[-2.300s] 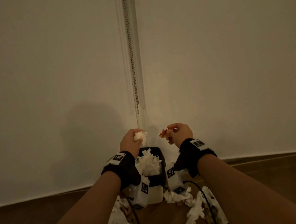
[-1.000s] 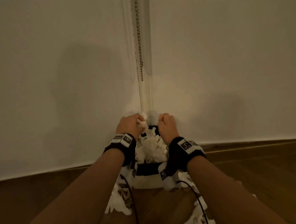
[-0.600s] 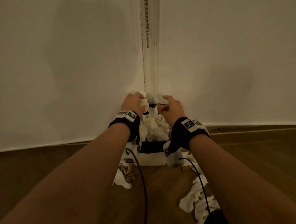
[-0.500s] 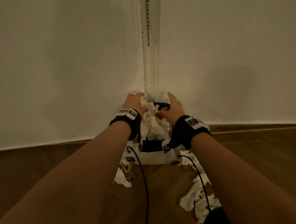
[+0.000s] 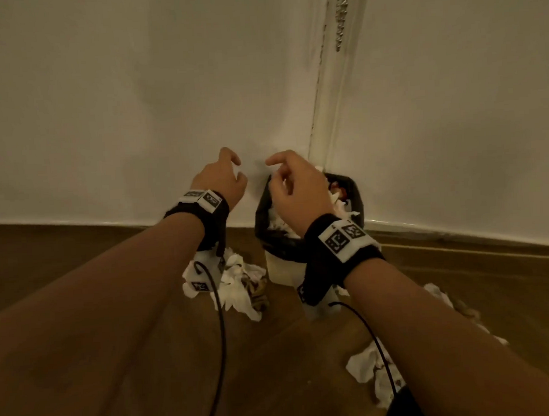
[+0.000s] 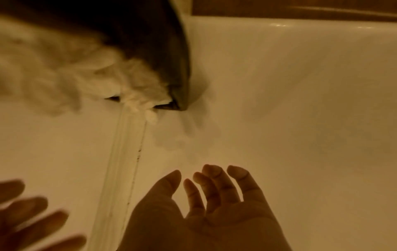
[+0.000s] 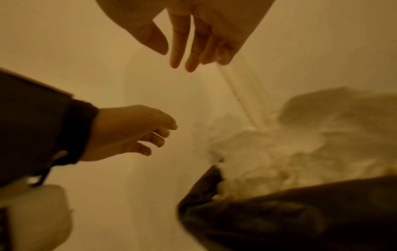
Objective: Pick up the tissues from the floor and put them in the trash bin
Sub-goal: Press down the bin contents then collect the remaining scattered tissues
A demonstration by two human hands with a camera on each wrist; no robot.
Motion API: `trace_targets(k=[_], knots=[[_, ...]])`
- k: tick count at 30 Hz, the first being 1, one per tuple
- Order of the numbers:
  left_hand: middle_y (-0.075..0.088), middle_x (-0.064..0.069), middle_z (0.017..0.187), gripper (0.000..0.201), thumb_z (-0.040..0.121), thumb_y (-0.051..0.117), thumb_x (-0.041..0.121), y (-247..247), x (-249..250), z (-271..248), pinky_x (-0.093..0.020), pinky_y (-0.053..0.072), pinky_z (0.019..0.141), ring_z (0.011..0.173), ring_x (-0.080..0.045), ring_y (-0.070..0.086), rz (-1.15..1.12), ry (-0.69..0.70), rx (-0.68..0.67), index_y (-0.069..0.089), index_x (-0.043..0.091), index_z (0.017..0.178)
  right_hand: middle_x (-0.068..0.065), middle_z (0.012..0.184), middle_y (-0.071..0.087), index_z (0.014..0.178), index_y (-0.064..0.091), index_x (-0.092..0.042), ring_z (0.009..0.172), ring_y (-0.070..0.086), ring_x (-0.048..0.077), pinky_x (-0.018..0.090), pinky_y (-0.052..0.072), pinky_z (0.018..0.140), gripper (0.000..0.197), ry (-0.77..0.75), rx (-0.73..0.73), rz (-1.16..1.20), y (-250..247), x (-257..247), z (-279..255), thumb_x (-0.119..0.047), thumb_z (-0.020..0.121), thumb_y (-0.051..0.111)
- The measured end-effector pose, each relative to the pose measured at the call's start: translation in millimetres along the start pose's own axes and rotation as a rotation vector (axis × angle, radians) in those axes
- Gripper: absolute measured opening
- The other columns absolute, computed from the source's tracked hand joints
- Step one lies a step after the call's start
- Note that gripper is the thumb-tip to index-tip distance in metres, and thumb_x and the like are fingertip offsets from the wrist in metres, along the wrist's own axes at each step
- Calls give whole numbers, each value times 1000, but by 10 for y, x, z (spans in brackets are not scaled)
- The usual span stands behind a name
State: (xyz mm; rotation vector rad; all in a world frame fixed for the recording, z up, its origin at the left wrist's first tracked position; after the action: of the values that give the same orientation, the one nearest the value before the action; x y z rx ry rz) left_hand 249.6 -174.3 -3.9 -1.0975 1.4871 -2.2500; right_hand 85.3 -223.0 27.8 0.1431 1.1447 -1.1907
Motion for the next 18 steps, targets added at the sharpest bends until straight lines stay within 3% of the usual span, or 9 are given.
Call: trace_targets(k=[3,6,8,10,14,17,18], knots=[[63,-6,88,22,91,48,26,76,-455,-170,-29,42,62,74,-24,57,156,-82,-181,50,22,112,-5,62,54,102,57,-20,55,52,6,19,45,55,16,87,-279,-4,389,-70,-120,-18,91,47],[62,-12,115,25,93,48,22,336,-825,-422,-32,45,79,100,-29,59,308,-138,-435,58,15,114,13,96,65,113,58,-12,84,65,28,39,56,77,24,305,-603,-111,757,129,-283,-11,95,41],[59,-12,122,27,93,48,20,566,-1000,-612,-34,46,88,109,-29,57,342,-143,-547,59,11,116,17,121,59,121,56,-7,108,59,31,39,50,93,30,377,-802,-269,989,367,-400,-5,95,41],[53,-12,130,33,94,46,16,807,-1136,-782,-35,44,92,116,-29,52,334,-159,-608,51,12,127,15,129,54,126,54,-6,116,54,31,37,46,98,33,399,-945,-458,1151,657,-504,-7,95,44],[33,-14,141,54,91,50,15,1165,-1339,-1027,-44,39,103,127,-35,39,362,-210,-627,29,17,141,14,128,54,127,51,-13,108,56,32,36,47,90,35,446,-1062,-605,1345,1213,-783,-28,96,44],[25,-11,148,60,90,52,24,1256,-1526,-1097,-46,31,108,134,-34,29,339,-292,-581,23,20,144,10,137,48,136,45,-22,118,51,34,39,40,92,63,366,-1116,-643,1450,1471,-1002,-64,90,36],[23,-11,149,62,90,51,28,1268,-1592,-1108,-46,30,109,135,-34,27,321,-321,-571,21,21,145,8,138,46,139,41,-26,121,49,33,39,39,93,64,375,-1094,-632,1492,1532,-1029,-66,89,35]])
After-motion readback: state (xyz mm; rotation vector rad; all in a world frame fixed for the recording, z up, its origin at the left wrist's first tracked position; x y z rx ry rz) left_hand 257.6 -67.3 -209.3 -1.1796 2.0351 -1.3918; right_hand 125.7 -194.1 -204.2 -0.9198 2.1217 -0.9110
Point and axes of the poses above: each hand's wrist, its own z-axis towards the middle knuckle, its own y-axis out of the palm, x = y × z, the point moved 4 cm from there along z, towards the middle knuckle
